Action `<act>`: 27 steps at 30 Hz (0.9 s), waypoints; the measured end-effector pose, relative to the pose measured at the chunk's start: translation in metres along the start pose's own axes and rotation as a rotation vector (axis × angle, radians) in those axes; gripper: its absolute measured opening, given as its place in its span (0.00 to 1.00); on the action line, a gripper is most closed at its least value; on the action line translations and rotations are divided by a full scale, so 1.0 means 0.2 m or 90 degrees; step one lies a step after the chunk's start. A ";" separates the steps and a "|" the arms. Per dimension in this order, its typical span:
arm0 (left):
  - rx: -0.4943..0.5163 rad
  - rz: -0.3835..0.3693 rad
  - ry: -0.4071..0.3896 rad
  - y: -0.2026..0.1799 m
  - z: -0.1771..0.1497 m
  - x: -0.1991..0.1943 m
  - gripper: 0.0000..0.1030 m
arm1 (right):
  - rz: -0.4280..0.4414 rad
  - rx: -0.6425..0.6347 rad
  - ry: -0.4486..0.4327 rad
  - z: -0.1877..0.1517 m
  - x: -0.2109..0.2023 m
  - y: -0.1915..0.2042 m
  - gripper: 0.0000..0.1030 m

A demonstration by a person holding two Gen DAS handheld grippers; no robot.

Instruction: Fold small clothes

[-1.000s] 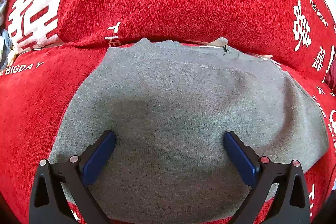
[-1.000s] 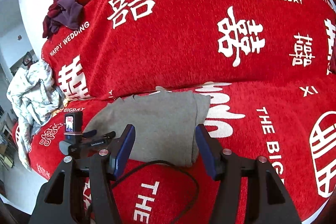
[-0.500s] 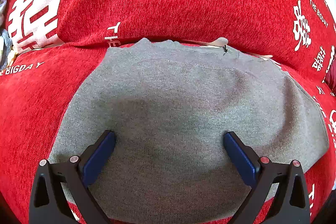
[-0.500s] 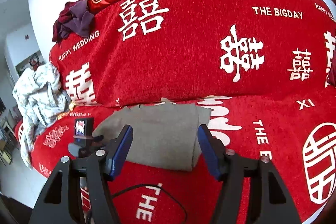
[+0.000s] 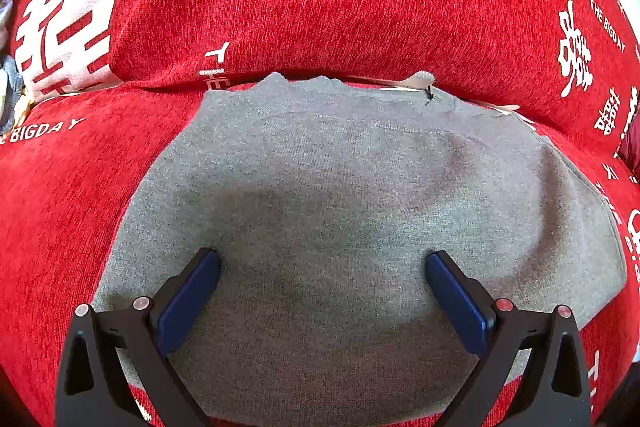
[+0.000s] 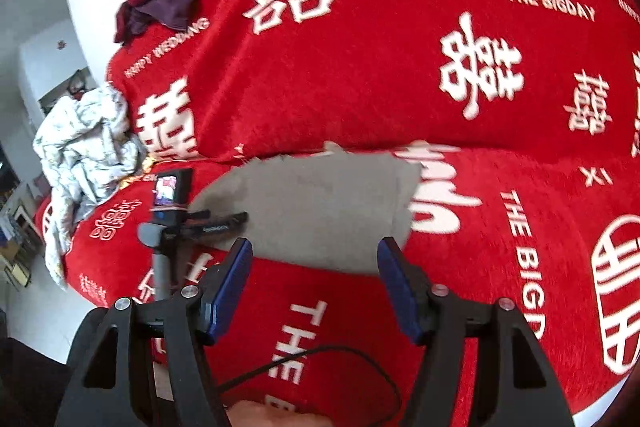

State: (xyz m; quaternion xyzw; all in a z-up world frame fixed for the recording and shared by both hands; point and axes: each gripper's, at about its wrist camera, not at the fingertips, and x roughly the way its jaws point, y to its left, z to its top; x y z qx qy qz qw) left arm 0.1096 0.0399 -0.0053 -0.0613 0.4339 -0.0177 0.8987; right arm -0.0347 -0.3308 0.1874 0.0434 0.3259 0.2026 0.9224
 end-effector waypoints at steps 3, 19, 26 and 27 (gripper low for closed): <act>0.000 0.000 0.000 0.00 0.00 0.00 1.00 | 0.016 -0.010 -0.009 0.03 -0.04 0.07 0.67; 0.001 0.000 0.000 0.00 0.00 0.00 1.00 | -0.100 -0.019 0.122 -0.04 0.35 -0.06 0.78; 0.001 -0.001 0.000 0.00 0.00 0.00 1.00 | -0.119 0.068 0.151 0.04 0.55 -0.23 0.78; 0.001 -0.001 0.000 0.00 0.00 0.00 1.00 | -0.126 0.075 0.157 0.05 0.57 -0.25 0.78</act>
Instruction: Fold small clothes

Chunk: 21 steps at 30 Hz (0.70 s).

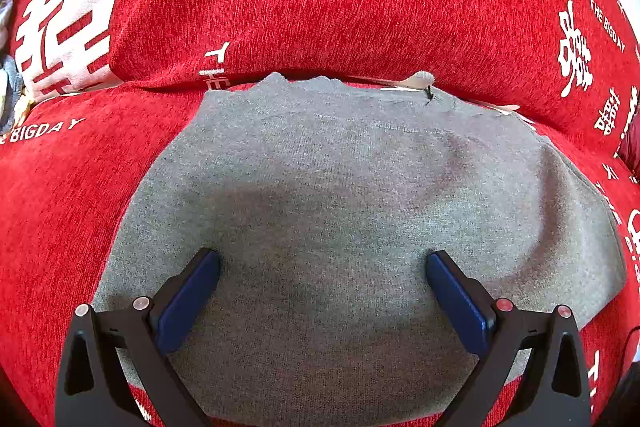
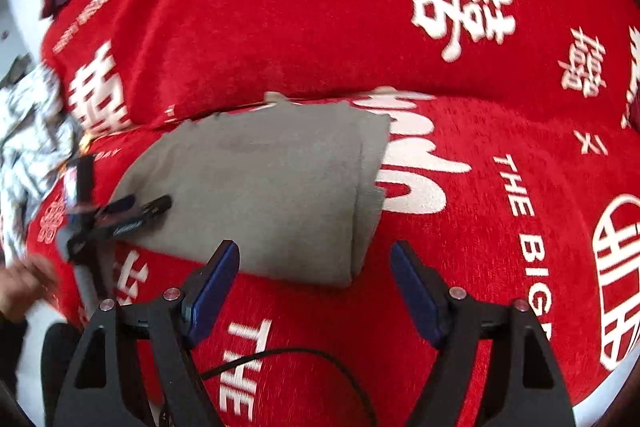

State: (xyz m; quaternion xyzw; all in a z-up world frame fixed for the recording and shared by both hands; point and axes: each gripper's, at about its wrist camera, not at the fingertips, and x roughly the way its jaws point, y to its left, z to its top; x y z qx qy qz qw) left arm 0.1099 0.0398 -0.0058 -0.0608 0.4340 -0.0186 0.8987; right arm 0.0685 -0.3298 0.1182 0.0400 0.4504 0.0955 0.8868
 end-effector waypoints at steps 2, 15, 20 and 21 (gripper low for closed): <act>0.000 0.000 -0.001 0.00 0.00 0.00 1.00 | -0.008 0.015 0.004 0.01 0.01 -0.01 0.78; -0.004 0.059 0.059 0.07 0.06 -0.10 1.00 | -0.004 -0.026 0.003 0.14 0.16 0.14 0.78; -0.075 0.041 0.082 0.25 0.20 -0.10 1.00 | 0.002 -0.069 0.030 0.20 0.29 0.25 0.78; -0.070 0.041 0.095 0.26 0.23 -0.07 1.00 | -0.001 -0.073 0.038 0.20 0.32 0.26 0.78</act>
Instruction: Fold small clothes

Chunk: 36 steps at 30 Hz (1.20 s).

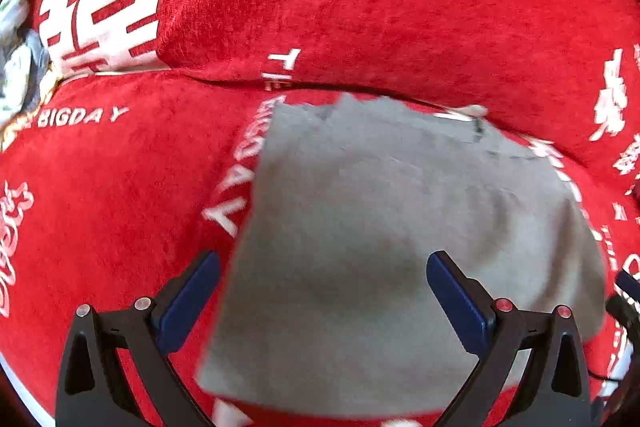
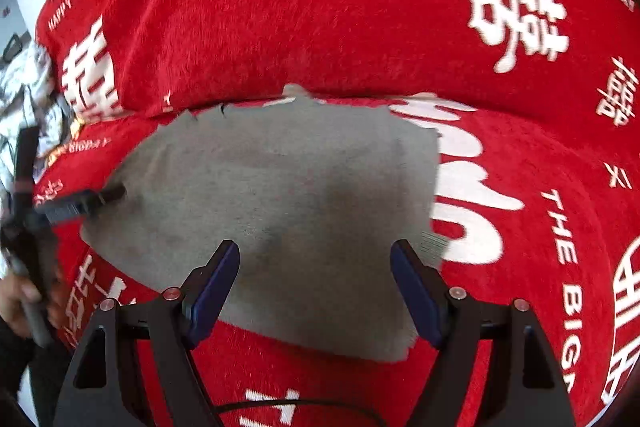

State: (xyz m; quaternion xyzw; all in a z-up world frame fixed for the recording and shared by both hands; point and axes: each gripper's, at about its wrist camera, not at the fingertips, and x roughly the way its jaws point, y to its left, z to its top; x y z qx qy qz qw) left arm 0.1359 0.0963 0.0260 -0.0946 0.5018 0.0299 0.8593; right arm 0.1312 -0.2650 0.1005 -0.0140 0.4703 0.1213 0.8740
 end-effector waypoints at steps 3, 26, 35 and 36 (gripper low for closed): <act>0.043 -0.025 0.047 -0.05 0.10 0.11 1.00 | 0.012 0.003 0.000 -0.01 0.01 0.02 0.78; -0.043 -0.053 0.098 0.14 0.42 0.40 0.18 | -0.018 0.025 0.020 0.09 0.25 -0.14 0.78; 0.064 -0.026 0.076 -0.09 0.45 0.41 0.89 | -0.016 -0.058 -0.013 0.16 0.22 0.05 0.79; 0.072 -0.016 0.084 -0.11 0.46 0.44 0.64 | -0.004 -0.052 -0.001 0.17 0.26 0.05 0.79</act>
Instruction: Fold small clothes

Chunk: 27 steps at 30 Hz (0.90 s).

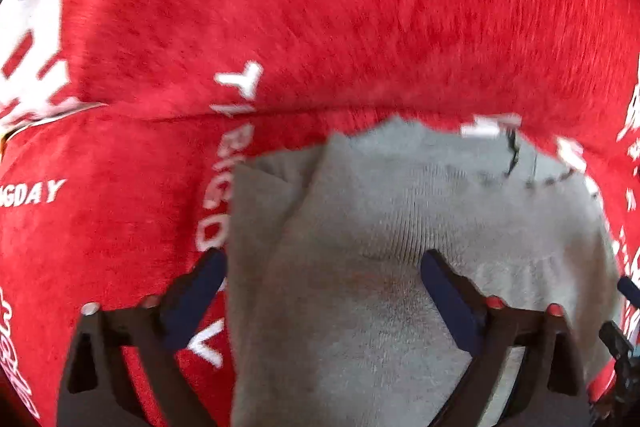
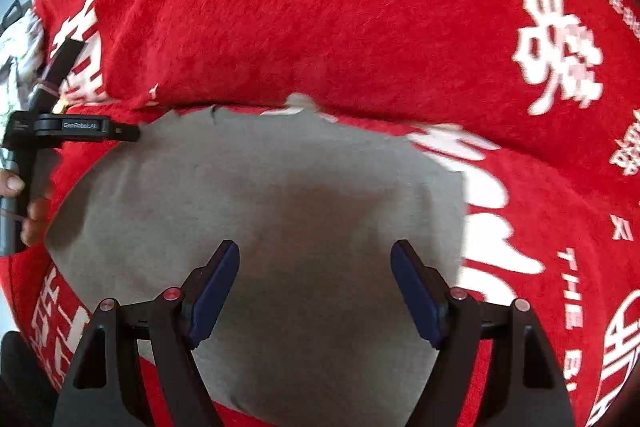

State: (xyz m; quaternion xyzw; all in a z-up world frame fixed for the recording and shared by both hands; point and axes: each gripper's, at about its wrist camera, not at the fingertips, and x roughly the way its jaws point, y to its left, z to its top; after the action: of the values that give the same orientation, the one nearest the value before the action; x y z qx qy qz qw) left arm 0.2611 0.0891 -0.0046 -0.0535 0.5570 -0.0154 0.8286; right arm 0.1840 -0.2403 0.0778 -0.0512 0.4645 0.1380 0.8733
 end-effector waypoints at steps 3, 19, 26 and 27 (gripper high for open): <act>-0.035 0.015 0.009 0.05 0.06 0.08 0.63 | -0.027 0.039 0.070 0.00 0.18 -0.09 0.78; -0.082 -0.076 -0.040 0.32 -0.32 -0.28 1.00 | -0.086 0.127 0.006 -0.18 -0.22 -0.37 0.79; -0.162 -0.169 0.008 0.31 -0.53 -0.22 1.00 | -0.049 0.090 -0.014 -0.25 -0.34 -0.20 0.79; -0.173 -0.201 0.015 0.30 -0.54 -0.21 1.00 | -0.041 0.088 -0.011 -0.26 -0.35 -0.17 0.79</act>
State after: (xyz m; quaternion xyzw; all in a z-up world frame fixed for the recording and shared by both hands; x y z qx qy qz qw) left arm 0.1428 0.1441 -0.0135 -0.2512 0.5486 -0.0701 0.7944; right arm 0.1153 -0.2976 0.1046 -0.0047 0.4634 0.0779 0.8827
